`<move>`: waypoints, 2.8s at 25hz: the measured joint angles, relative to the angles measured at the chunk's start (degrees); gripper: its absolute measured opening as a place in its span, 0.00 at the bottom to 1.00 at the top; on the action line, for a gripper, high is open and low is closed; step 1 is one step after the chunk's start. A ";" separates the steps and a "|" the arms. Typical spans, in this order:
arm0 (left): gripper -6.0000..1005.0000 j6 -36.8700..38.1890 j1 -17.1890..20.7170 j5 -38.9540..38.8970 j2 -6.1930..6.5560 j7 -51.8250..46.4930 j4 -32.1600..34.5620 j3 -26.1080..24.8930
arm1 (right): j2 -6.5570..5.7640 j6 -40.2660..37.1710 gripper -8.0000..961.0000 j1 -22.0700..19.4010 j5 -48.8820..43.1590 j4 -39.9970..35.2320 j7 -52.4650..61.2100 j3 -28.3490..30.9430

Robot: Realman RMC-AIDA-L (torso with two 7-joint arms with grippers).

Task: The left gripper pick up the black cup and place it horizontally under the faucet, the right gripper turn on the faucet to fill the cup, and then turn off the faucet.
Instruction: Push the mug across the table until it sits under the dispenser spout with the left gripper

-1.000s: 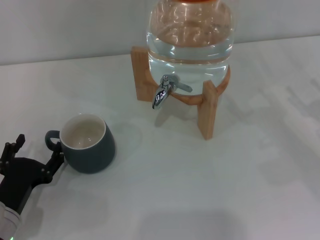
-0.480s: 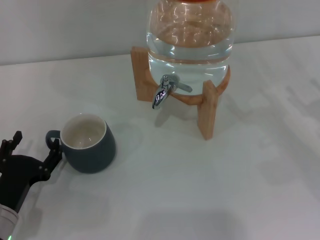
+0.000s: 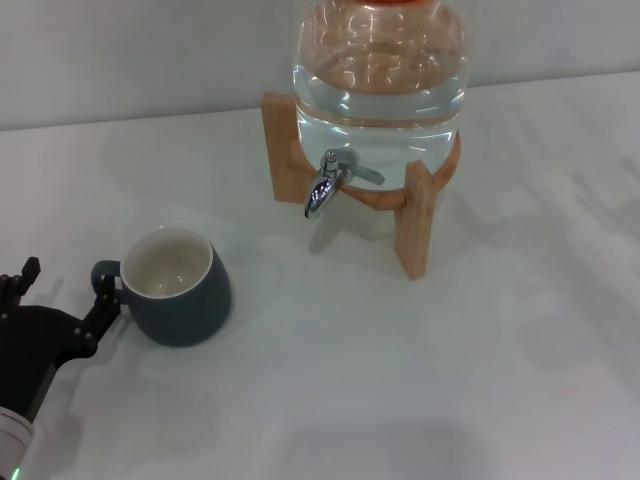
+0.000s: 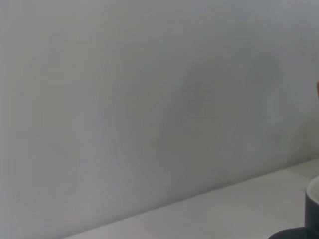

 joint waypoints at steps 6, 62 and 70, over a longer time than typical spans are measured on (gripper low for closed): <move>0.85 -0.19 -0.01 -0.43 0.02 -0.01 0.00 -0.06 | 0.00 0.00 0.87 0.21 0.00 0.00 0.00 0.00; 0.09 -1.67 -5.22 3.30 0.27 -1.71 -2.29 0.44 | 0.00 0.35 0.87 0.50 -0.52 0.00 -0.09 -0.17; 0.09 -1.83 -7.62 5.52 0.29 -2.65 -3.03 0.43 | 0.00 0.62 0.87 0.37 -0.60 0.00 -0.09 -0.17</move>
